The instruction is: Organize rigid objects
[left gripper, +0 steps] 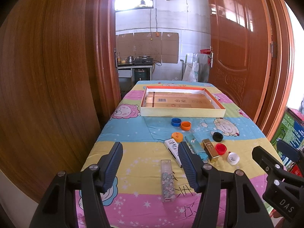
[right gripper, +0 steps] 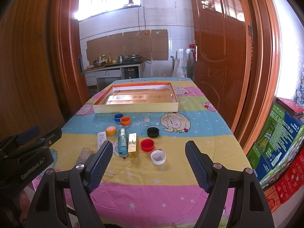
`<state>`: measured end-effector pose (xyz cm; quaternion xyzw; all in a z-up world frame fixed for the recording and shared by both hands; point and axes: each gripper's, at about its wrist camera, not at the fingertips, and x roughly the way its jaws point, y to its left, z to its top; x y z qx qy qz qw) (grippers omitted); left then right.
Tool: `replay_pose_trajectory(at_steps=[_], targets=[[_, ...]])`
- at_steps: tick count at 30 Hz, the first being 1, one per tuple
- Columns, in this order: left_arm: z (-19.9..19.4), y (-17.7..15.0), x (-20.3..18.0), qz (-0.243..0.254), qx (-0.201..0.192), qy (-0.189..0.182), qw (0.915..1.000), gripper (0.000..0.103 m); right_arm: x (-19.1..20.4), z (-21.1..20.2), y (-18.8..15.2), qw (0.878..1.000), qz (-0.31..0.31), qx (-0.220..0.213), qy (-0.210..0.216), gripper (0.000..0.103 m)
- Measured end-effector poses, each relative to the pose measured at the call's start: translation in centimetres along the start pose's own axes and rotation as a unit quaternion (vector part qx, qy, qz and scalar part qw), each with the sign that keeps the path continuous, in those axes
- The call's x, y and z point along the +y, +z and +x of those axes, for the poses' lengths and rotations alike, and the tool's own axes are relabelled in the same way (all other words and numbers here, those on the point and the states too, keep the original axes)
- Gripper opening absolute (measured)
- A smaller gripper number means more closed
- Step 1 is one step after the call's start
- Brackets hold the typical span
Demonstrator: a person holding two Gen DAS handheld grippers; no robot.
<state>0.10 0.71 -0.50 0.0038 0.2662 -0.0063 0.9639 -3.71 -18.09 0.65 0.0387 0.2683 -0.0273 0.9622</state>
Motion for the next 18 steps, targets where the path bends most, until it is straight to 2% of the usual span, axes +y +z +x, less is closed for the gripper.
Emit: replay_pose_trajectory(at_steps=[18], targets=[[-0.22, -0.20, 0.10, 0.002, 0.001, 0.001, 1.0000, 0.061, 0.10, -0.01, -0.25, 1.000, -0.001, 0.000, -0.001, 0.080]])
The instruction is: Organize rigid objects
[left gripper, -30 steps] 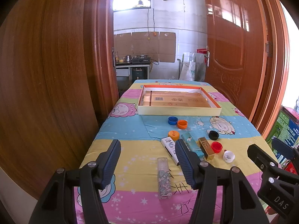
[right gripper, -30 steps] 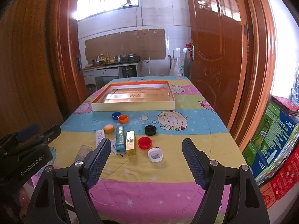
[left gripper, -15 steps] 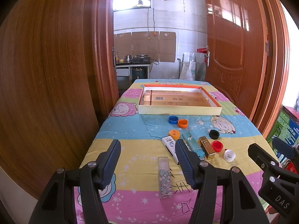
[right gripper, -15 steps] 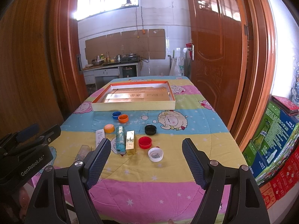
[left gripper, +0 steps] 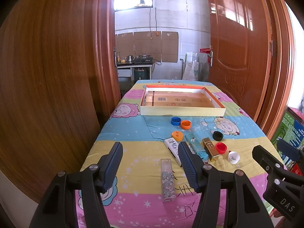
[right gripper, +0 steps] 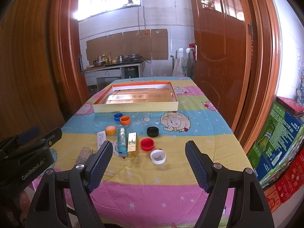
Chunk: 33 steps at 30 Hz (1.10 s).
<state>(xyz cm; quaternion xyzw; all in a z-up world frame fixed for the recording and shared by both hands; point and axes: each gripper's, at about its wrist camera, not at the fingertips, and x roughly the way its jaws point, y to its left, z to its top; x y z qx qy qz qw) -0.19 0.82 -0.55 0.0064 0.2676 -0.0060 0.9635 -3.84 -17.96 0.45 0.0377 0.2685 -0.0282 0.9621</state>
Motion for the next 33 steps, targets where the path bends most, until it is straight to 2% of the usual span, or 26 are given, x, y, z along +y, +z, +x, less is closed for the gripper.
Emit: replay_pose_trajectory(at_steps=[13, 18, 26, 31, 33], targets=[[0.5, -0.3, 0.2, 0.002, 0.009, -0.003, 1.0000, 0.061, -0.2, 0.6, -0.4, 1.000, 0.004, 0.007, 0.006, 0.080], [0.9, -1.1, 0.3, 0.005, 0.019, -0.014, 0.9997, 0.061, -0.9, 1.4, -1.5, 1.000, 0.001, 0.017, 0.006, 0.080], [2.5, -4.2, -0.8, 0.017, 0.059, -0.044, 0.9971, 0.061, -1.7, 3.7, -3.7, 0.999, -0.007, 0.049, 0.015, 0.080], [4.0, -4.2, -1.5, 0.020, 0.075, -0.044, 0.9960, 0.061, -2.0, 5.4, -4.1, 0.997, -0.003, 0.067, 0.025, 0.080], [4.8, -4.3, -1.7, 0.020, 0.084, -0.049, 0.9951, 0.056, -2.1, 6.1, -4.1, 0.997, -0.002, 0.072, 0.029, 0.080]])
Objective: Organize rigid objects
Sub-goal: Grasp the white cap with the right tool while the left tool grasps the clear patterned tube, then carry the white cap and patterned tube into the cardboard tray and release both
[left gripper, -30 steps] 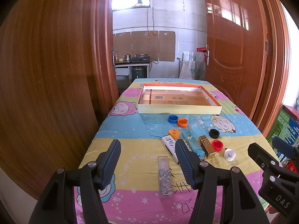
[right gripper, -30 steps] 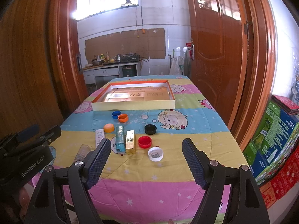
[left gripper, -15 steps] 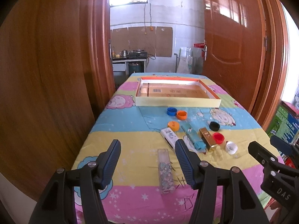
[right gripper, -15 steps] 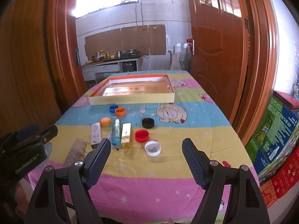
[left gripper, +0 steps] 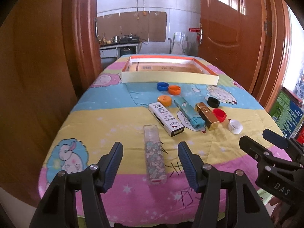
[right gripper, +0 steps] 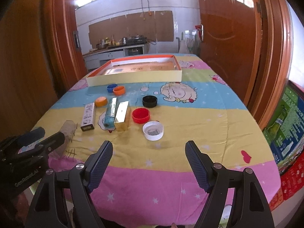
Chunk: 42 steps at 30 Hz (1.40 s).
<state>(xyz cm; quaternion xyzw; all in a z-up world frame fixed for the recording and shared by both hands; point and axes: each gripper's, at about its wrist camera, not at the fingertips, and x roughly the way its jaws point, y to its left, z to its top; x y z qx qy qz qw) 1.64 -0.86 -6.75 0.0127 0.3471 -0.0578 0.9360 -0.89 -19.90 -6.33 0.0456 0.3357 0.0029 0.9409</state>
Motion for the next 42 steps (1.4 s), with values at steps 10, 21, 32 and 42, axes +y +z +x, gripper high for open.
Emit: replay_pose_trajectory(at_steps=[10, 21, 32, 42], targets=[[2.4, -0.1, 1.4, -0.020, 0.019, -0.026, 0.9993, 0.021, -0.3, 4.5, 1.3, 1.000, -0.013, 0.028, -0.006, 0.080], [2.4, -0.2, 1.6, -0.010, 0.009, -0.036, 0.9993, 0.020, -0.5, 5.8, 2.1, 0.999, -0.016, 0.032, 0.002, 0.030], [2.1, 1.0, 2.9, -0.027, 0.008, -0.051, 0.9983, 0.020, -1.0, 4.6, 2.3, 0.999, -0.014, 0.027, 0.032, 0.030], [1.1, 7.1, 2.5, 0.012, -0.025, -0.051, 0.9983, 0.020, -0.6, 2.8, 6.7, 0.996, -0.067, -0.001, 0.055, 0.030]])
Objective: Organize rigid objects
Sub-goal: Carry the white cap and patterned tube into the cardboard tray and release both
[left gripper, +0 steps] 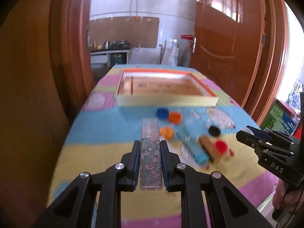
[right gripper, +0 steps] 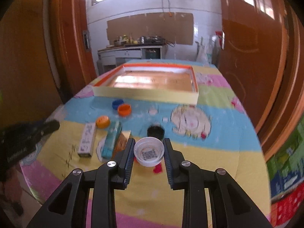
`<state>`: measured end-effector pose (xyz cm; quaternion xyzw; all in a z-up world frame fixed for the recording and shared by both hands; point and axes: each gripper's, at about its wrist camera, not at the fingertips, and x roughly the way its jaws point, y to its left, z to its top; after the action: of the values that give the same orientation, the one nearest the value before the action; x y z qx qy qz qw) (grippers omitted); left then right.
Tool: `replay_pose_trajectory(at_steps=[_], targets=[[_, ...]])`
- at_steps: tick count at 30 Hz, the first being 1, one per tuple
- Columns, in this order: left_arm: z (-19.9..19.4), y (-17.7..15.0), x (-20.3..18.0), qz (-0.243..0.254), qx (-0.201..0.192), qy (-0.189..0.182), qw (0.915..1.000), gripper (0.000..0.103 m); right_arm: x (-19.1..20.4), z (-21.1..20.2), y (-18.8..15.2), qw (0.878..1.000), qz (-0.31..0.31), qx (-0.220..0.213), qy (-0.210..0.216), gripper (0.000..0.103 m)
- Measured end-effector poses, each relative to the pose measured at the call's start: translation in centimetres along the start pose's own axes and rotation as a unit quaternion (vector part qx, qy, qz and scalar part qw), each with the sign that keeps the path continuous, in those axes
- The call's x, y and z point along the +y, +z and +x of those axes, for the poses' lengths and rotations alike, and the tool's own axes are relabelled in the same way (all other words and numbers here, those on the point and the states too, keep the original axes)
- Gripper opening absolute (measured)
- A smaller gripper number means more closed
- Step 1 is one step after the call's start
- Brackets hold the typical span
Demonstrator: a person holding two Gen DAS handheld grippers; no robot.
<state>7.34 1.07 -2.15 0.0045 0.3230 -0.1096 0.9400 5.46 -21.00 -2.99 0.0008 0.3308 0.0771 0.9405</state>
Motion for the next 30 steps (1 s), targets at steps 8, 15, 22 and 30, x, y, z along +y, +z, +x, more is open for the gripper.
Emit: replay_pose_trajectory(at_steps=[8, 15, 22, 30], targets=[[2.3, 8.6, -0.8, 0.041, -0.007, -0.008, 0.9991, 0.020, -2.6, 1.0, 6.7, 0.998, -0.037, -0.016, 0.043, 0.030], [10.2, 13.8, -1.2, 0.068, 0.043, -0.018, 0.9966, 0.020, -4.3, 6.0, 12.1, 0.996, -0.067, -0.001, 0.051, 0.030], [18.6, 15.7, 0.0, 0.042, 0.103, -0.030, 0.9934, 0.020, -6.0, 14.0, 15.0, 0.996, -0.042, 0.049, 0.063, 0.030], [24.0, 14.7, 1.9, 0.017, 0.149, -0.027, 0.9883, 0.020, -7.9, 22.0, 15.7, 0.991, 0.012, 0.123, 0.046, 0.030]])
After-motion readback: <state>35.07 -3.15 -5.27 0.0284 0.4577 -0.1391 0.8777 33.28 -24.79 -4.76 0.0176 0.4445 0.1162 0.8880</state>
